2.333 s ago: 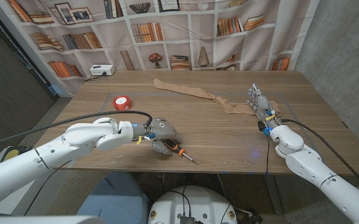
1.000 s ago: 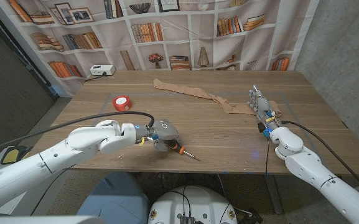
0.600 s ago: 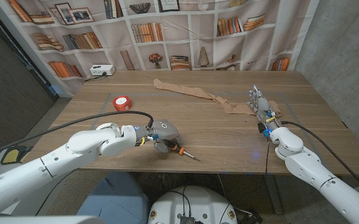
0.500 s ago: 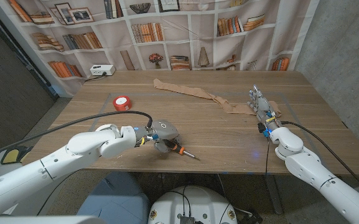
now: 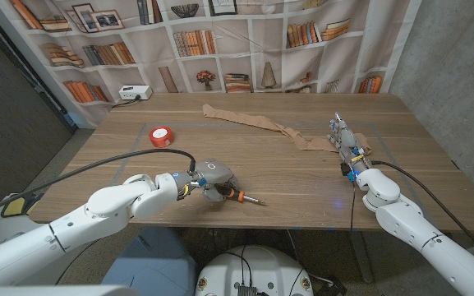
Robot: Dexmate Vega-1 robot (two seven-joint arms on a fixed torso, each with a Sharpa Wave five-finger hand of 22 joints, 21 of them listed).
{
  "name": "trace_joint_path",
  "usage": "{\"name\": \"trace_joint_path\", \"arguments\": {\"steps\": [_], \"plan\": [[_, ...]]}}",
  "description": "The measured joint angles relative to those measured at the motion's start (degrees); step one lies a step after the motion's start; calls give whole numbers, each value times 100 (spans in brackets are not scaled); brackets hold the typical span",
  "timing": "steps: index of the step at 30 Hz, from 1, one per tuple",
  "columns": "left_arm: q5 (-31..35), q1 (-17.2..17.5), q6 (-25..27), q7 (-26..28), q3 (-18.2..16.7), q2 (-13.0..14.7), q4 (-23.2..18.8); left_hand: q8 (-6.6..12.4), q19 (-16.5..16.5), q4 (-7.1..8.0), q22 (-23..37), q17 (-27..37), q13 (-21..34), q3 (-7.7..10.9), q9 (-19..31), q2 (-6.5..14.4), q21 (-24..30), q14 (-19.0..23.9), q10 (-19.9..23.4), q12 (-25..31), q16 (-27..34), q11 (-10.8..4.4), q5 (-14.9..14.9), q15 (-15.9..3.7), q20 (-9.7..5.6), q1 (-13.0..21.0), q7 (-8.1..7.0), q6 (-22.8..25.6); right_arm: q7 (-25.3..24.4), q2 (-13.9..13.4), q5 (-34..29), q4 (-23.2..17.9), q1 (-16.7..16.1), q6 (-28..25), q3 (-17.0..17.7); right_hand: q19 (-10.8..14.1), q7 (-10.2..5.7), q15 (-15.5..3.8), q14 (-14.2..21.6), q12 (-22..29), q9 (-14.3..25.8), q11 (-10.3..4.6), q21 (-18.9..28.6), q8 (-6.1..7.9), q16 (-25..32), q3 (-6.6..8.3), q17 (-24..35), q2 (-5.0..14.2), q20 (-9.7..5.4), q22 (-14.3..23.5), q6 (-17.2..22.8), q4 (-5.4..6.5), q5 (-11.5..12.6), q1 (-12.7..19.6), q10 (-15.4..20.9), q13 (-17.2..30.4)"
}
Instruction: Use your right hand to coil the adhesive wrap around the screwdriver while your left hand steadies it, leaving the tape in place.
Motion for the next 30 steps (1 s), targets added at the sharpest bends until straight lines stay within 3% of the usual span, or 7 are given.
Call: {"name": "trace_joint_path", "arguments": {"steps": [10,11,12,30], "plan": [[-197,121,252,263,-168,32,-143,1,0,-2,11,-5,27,-2,3,-29,81,51,24,-21,-16,-20,-22,8,0,29,0,1,11,19,25,30,-2,34,2,0,0,0,0,0,0,0,0,0,0,0,0,22,0,0,0,0,0,-22,0,0],[-218,128,280,289,-185,34,-160,166,0,-2,7,-4,28,-2,3,-46,104,75,44,-21,-18,-1,-22,-13,0,46,1,1,13,20,29,34,-7,39,5,0,0,0,0,0,0,0,0,0,0,0,0,22,0,0,0,0,0,-22,0,0],[-229,131,300,301,-195,35,-175,200,0,-2,3,-4,28,-3,3,-60,119,82,53,-22,-20,8,-22,-19,0,60,1,1,13,20,33,37,-10,43,8,0,0,0,0,0,0,0,0,0,0,0,0,22,0,0,0,0,0,-22,0,0],[-217,81,583,394,-266,2,-349,233,1,21,-3,0,27,-72,6,-83,266,145,104,-44,-43,-2,-45,-20,1,83,-10,29,38,33,77,76,-31,105,43,0,0,0,0,-1,0,0,0,0,0,0,0,22,0,0,0,0,0,-22,0,0]]}}
